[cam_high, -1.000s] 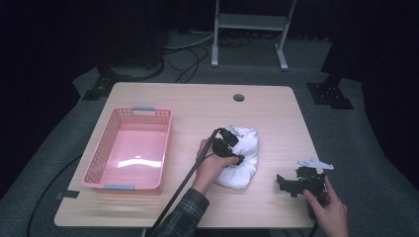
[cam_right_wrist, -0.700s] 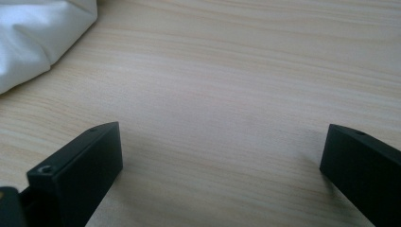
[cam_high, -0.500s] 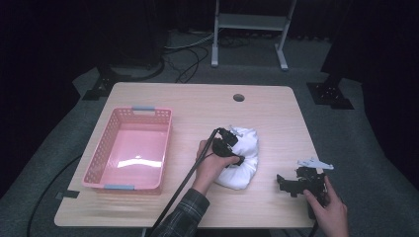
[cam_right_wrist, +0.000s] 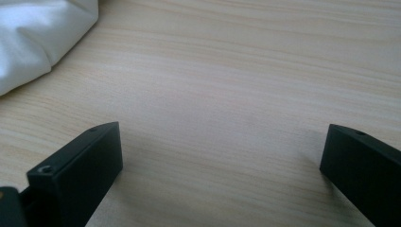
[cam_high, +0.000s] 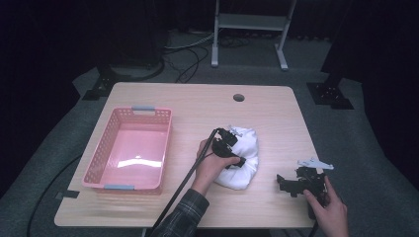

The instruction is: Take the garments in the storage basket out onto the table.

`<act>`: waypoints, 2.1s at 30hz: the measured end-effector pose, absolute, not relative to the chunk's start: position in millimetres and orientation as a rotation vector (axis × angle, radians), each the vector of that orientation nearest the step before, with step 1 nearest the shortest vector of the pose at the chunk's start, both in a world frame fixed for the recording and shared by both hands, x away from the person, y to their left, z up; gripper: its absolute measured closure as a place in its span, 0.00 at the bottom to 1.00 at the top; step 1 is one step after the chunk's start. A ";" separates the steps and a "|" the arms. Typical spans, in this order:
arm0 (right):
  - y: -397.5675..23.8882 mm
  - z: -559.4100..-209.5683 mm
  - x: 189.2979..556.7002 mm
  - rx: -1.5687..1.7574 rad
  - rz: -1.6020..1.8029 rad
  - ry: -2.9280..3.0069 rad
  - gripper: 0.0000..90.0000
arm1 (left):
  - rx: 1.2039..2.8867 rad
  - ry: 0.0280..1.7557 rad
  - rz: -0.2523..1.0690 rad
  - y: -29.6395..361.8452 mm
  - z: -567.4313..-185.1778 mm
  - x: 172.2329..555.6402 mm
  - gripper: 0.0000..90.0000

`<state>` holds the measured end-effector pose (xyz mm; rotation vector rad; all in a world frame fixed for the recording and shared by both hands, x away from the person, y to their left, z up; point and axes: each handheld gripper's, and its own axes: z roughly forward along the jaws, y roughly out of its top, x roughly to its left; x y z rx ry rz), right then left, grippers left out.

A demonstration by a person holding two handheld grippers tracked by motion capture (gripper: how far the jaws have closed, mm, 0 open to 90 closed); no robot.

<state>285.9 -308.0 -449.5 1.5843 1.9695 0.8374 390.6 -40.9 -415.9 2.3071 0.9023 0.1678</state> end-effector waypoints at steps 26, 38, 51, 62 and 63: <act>-308.0 -449.5 285.9 1.583 0.838 1.970 0.00 | 2.101 0.901 0.201 -21.2 -385.2 384.7 0.12; -308.0 -449.5 285.9 1.583 0.837 1.970 0.00 | 1.883 0.798 0.277 -4.3 -363.7 375.8 0.12; -308.0 -449.5 285.9 1.585 0.837 1.970 0.00 | 1.673 0.649 0.423 28.3 -338.0 348.0 0.12; -307.9 -449.5 285.8 1.585 0.838 1.969 0.00 | 1.601 0.571 0.478 42.8 -338.4 321.7 0.01; -307.9 -449.5 285.8 1.585 0.838 1.969 0.00 | 1.594 0.573 0.484 43.5 -339.9 319.1 0.01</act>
